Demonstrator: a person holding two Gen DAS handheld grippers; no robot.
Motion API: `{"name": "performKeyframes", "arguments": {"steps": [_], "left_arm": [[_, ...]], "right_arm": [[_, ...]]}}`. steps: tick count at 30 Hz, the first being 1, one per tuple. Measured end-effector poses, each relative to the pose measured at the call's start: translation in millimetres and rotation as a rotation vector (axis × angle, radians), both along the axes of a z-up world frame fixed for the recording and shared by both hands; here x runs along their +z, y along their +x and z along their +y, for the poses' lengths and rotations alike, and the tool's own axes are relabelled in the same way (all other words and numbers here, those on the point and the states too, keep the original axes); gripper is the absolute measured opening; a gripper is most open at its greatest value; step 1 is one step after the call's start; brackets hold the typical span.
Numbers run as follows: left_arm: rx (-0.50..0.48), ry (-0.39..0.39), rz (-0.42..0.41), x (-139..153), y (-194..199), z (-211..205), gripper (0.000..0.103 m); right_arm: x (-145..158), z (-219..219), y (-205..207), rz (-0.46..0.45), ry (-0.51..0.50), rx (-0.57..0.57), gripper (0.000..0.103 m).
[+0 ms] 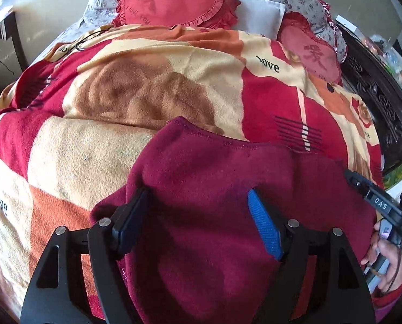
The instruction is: Fold small clothes
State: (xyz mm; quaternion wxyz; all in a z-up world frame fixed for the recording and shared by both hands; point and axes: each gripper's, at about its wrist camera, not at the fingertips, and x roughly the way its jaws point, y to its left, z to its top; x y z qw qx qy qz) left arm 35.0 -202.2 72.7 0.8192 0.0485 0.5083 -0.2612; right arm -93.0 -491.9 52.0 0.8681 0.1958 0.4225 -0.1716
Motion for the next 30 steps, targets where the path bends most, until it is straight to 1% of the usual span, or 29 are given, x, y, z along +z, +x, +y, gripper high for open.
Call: {"name": "performKeyframes", "arguments": {"steps": [4, 8, 12, 19, 22, 26, 28, 30], "left_arm": [[0.009, -0.015, 0.000, 2.1, -1.5, 2.6, 0.075], [0.020, -0.050, 0.037, 10.5, -5.5, 10.8, 0.075], [0.019, -0.069, 0.031, 20.5, -16.1, 20.2, 0.075], [0.014, -0.084, 0.030, 23.6, -43.6, 43.9, 0.075], [0.014, -0.072, 0.018, 18.2, -56.8, 54.0, 0.075], [0.019, -0.017, 0.002, -0.6, -68.9, 64.0, 0.075], [0.034, 0.011, 0.039, -18.0, -68.0, 67.2, 0.075], [0.051, 0.013, 0.076, -32.4, -65.2, 70.2, 0.075]], "right_arm": [[8.1, 1.1, -2.2, 0.004, 0.010, -0.008, 0.050], [26.6, 11.5, -14.8, -0.004, -0.008, 0.004, 0.050], [38.9, 22.1, -26.8, -0.012, -0.002, 0.027, 0.050], [43.9, 45.8, -38.9, -0.007, -0.001, 0.066, 0.050], [40.4, 53.4, -42.1, -0.002, 0.005, 0.073, 0.050], [35.6, 58.5, -43.0, 0.003, -0.017, 0.073, 0.051], [31.9, 57.3, -40.6, 0.011, -0.023, 0.067, 0.051], [25.6, 53.9, -36.3, 0.020, -0.033, 0.060, 0.057]]}}
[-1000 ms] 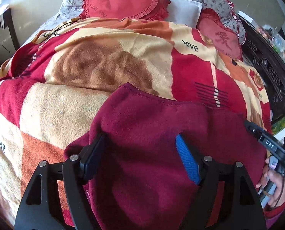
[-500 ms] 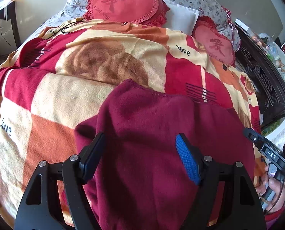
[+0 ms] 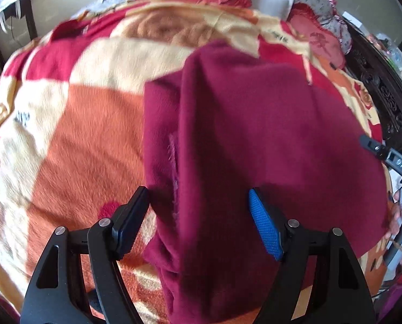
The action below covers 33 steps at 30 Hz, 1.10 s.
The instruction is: Fold small clothes
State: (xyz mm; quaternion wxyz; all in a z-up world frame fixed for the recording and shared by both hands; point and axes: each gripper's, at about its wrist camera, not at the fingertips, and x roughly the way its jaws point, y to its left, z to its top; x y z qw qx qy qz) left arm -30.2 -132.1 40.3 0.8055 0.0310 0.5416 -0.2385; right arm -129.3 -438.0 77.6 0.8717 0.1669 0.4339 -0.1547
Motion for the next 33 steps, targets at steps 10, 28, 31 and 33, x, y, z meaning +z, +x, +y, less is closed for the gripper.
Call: {"name": "performKeyframes", "arguments": {"steps": [10, 28, 31, 33], "left_arm": [[0.019, -0.002, -0.044, 5.4, -13.3, 13.5, 0.078], [0.068, -0.102, 0.028, -6.0, -26.1, 58.1, 0.078], [0.079, -0.125, 0.044, -12.3, -25.9, 60.1, 0.078], [0.081, -0.131, 0.042, -12.5, -25.7, 60.6, 0.078]], "right_arm": [[28.2, 26.0, -3.2, -0.047, 0.019, 0.056, 0.058], [17.2, 164.3, 88.6, -0.044, 0.087, 0.403, 0.043], [8.4, 180.0, 108.2, -0.024, 0.080, 0.431, 0.043], [-7.8, 187.4, 123.9, 0.039, 0.090, 0.439, 0.043]]}}
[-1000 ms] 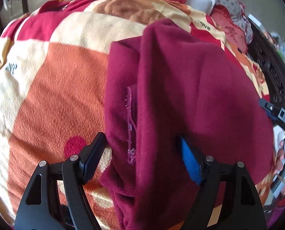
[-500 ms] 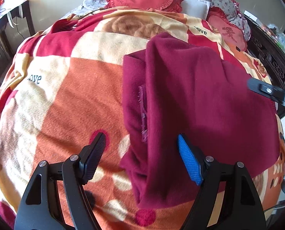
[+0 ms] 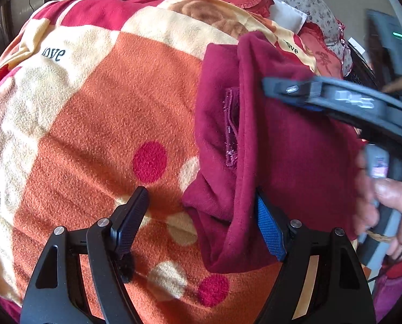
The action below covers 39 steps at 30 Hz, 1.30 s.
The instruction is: Fold small clothes
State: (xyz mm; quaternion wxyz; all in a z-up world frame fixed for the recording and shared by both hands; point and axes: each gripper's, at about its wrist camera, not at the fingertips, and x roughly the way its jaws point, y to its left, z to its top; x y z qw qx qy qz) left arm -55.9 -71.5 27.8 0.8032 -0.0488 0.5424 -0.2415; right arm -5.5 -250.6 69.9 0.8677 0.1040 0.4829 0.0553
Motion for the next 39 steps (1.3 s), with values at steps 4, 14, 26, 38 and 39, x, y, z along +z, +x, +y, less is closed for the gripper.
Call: {"name": "performKeyframes", "arguments": {"steps": [4, 14, 26, 38, 39], "left_arm": [[0.000, -0.050, 0.011, 0.1, 0.1, 7.2, 0.078], [-0.001, -0.132, -0.010, -4.3, -8.9, 22.0, 0.078], [-0.012, -0.142, -0.024, -6.6, -13.8, 22.6, 0.079], [-0.043, -0.144, -0.027, -4.9, 16.8, -11.6, 0.085], [-0.041, -0.148, -0.027, -4.9, 15.6, -12.0, 0.085]], "right_arm": [[-0.2, 1.0, 6.8, 0.031, 0.024, -0.035, 0.043], [12.4, 28.7, 31.0, 0.071, -0.038, -0.074, 0.073], [-22.4, 94.8, 50.2, 0.105, -0.462, 0.008, 0.081], [9.6, 22.9, 31.8, 0.073, -0.047, -0.007, 0.024], [8.6, 24.2, 32.4, 0.072, -0.050, -0.005, 0.024]]}}
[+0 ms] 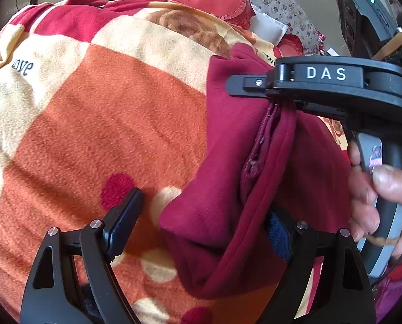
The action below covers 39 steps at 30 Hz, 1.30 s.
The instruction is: Fold small clothes
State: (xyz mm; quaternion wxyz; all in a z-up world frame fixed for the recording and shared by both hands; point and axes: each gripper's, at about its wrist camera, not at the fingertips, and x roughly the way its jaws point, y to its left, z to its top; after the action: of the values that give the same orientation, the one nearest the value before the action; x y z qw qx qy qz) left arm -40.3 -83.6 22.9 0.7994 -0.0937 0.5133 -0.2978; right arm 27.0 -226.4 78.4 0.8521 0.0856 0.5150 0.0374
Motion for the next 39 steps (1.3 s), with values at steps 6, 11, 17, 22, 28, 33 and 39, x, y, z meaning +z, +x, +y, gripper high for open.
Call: {"name": "performKeyframes", "arguments": {"steps": [6, 11, 17, 22, 28, 33, 39], "left_arm": [[-0.011, -0.043, 0.041, -0.9, 0.2, -4.6, 0.054], [-0.044, -0.026, -0.021, 22.8, -18.9, -10.7, 0.031], [-0.089, -0.059, -0.078, 67.0, -40.2, -24.1, 0.029], [-0.179, -0.079, -0.147, 106.3, -63.2, -57.7, 0.028], [-0.308, -0.071, -0.219, 129.8, -91.9, -116.9, 0.028], [-0.403, -0.044, -0.215, 122.3, -111.7, -174.0, 0.028], [-0.482, 0.033, -0.185, 91.7, -134.5, -232.5, 0.028]], "right_arm": [[-3.5, 7.2, 0.7, -0.002, -0.022, 0.018, 0.024], [2.6, -4.2, -6.8, -0.025, 0.047, 0.017, 0.021], [35.2, -32.1, -34.4, -0.094, 0.137, -0.003, 0.018], [72.4, -60.1, -66.1, -0.170, 0.130, -0.026, 0.016], [102.4, -120.3, -113.9, -0.239, 0.115, -0.103, 0.016], [97.5, -177.9, -152.8, -0.242, 0.120, -0.202, 0.016], [64.5, -234.8, -182.8, -0.191, 0.098, -0.292, 0.016]]}}
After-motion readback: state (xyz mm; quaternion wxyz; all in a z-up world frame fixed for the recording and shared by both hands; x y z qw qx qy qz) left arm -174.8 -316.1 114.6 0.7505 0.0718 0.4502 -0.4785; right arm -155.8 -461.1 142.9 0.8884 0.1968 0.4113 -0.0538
